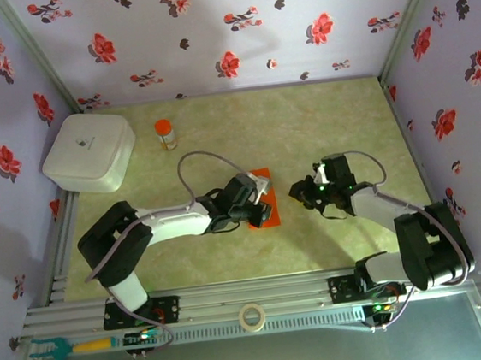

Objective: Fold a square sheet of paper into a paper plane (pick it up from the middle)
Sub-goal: Fold the triangle a second time at the center of the table.

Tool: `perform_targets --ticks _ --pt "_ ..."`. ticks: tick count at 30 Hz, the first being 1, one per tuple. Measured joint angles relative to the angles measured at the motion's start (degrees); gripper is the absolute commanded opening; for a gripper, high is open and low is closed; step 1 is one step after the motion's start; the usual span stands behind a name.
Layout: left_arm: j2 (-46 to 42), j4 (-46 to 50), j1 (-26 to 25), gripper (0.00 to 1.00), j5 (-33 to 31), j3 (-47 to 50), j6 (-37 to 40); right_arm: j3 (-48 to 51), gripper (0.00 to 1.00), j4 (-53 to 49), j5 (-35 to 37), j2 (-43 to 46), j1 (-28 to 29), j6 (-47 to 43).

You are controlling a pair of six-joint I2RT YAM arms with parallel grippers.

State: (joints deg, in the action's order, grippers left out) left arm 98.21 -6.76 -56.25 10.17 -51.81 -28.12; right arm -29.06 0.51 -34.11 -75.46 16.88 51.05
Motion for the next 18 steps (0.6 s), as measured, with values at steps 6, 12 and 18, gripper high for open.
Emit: perform_targets --ticks 6,12,18 --pt "-0.24 -3.1 1.6 0.0 2.29 1.95 -3.74 0.07 0.05 1.03 -0.37 -1.92 7.41 1.16" --pt "-0.9 -3.69 1.95 0.0 2.86 2.1 -4.35 0.07 0.06 3.08 -0.22 -4.63 9.29 3.08" --pt "-0.9 -2.89 1.95 0.04 2.97 2.08 -3.98 0.26 0.05 8.11 -0.44 -6.16 9.38 5.53"
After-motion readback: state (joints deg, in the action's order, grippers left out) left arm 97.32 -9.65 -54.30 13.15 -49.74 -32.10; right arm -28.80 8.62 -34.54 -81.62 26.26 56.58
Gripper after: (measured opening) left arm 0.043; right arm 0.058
